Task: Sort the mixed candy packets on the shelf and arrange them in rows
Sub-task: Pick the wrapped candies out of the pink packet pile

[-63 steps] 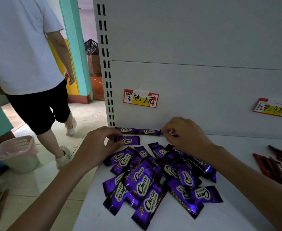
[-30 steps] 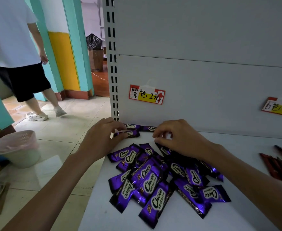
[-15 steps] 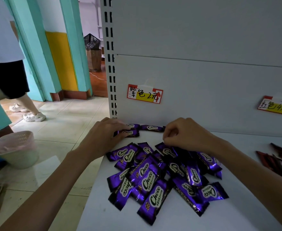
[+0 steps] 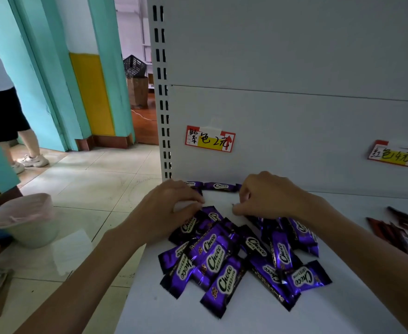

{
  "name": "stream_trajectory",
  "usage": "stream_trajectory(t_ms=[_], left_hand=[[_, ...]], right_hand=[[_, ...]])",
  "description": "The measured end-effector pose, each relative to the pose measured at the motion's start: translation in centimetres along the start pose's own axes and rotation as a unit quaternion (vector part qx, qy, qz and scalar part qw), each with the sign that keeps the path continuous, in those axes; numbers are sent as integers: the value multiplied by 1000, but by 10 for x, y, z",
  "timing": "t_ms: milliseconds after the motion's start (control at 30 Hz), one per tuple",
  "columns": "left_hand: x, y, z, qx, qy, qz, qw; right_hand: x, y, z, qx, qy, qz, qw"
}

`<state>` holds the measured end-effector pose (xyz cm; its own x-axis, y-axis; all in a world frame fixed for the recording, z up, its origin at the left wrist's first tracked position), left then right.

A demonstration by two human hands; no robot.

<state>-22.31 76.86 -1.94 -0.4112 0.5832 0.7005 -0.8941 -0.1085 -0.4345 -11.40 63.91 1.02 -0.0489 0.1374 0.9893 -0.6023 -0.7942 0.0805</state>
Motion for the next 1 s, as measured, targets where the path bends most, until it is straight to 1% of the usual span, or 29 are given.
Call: stream_trajectory(t_ms=[67, 133, 167, 200, 233, 267, 300, 333, 400, 433, 533, 633, 767, 800, 867, 933, 1000], left_hand=[[-9, 7, 4, -3, -7, -34, 999], [-13, 11, 3, 10, -3, -34, 999], [-13, 12, 4, 18, 1, -26, 1000], [-13, 13, 5, 24, 1, -19, 1000], [-13, 13, 7, 26, -1, -14, 1000], [-14, 13, 8, 29, -7, -11, 1000], [-15, 14, 10, 30, -13, -12, 999], [-17, 15, 13, 32, -18, -14, 999], [-19, 17, 17, 32, -23, -14, 999], [-20, 18, 19, 32, -24, -13, 999], [-21, 20, 24, 32, -27, -6, 999], [-22, 21, 27, 38, -26, 5, 999], [-21, 21, 26, 46, -2, 6, 999], [-19, 21, 25, 50, 14, 17, 999], [-8, 19, 20, 53, 29, 72, 996], [5, 15, 10, 49, -13, 125, 991], [13, 8, -4, 59, -61, 131, 988]], right_hand=[[2, -3, 4, -20, -68, 42, 997], [6, -3, 6, -28, -171, 105, 979], [10, -1, 5, -22, -197, 150, 969], [13, 2, 1, -9, -189, 190, 963], [15, 4, -5, 13, -145, 217, 965], [14, 6, -13, 39, -76, 228, 970], [9, 5, -21, 65, -7, 221, 973], [1, 2, -25, 79, 29, 201, 976], [-9, -4, -21, 70, 2, 157, 985], [-12, -6, -18, 64, -24, 153, 986], [-14, -10, -13, 64, -59, 157, 984], [-15, -14, -16, 75, -63, 169, 981], [-18, -21, -20, 103, -67, 162, 979], [-17, -21, -20, 106, -75, 171, 977], [-13, -18, -12, 96, -104, 210, 967], [-7, -14, 1, 72, -127, 243, 959], [-7, -14, 11, 59, -107, 244, 962]])
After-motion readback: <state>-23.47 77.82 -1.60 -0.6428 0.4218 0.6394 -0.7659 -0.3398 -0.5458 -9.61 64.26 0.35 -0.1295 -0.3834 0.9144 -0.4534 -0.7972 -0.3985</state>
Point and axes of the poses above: each hand's wrist, its own y-axis away from the middle knuckle, its own x-axis out of the back of the hand, z = x × y, the point moved 6 cm from there along -y, towards the middle knuckle, and after that the axes turned 15 degrees about y, right-handed, at the moved point
